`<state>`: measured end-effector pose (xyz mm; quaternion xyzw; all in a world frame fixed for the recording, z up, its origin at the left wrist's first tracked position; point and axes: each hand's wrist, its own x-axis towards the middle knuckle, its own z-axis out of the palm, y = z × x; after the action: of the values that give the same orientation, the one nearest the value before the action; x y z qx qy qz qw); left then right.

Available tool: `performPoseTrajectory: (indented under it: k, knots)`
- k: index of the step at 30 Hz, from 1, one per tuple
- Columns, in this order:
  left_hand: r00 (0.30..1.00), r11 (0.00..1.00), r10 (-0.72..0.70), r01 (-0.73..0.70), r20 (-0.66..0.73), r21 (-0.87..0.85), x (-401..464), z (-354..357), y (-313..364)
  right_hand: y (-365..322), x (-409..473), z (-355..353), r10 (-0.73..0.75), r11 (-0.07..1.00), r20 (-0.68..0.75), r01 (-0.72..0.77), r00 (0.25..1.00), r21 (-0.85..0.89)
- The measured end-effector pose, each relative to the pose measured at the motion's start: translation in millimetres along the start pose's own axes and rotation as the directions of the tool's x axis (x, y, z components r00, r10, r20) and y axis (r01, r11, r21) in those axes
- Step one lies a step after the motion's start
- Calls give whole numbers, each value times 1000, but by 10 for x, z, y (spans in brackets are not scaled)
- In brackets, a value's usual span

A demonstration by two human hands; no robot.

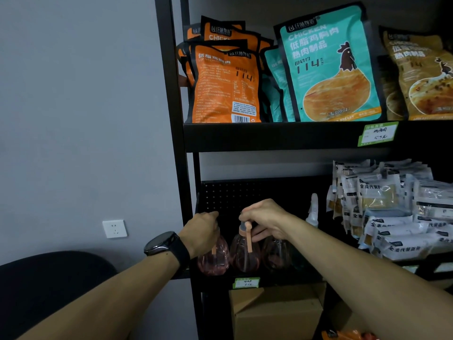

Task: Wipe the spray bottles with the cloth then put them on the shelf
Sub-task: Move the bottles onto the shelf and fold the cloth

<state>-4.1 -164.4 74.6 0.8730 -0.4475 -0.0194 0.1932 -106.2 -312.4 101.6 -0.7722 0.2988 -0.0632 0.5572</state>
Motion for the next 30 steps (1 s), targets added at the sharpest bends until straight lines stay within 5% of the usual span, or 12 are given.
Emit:
performPoseTrajectory:
  k: [11,17,22,30]
  knots:
    - [999,998,26,-27,19,65,-26,-53,79,-51,2,-40,16,994,-17,-18,1000,-111]
    - [989,984,139,-144,51,102,48,-125,226,-175,55,-404,-93,986,-200,62,975,-155]
    - [974,973,199,-210,109,100,146,-35,324,-123,28,-710,-212,915,-288,86,934,-395]
    - [976,964,206,-216,74,157,209,134,332,178,78,-712,-121,725,-194,-47,974,-687]
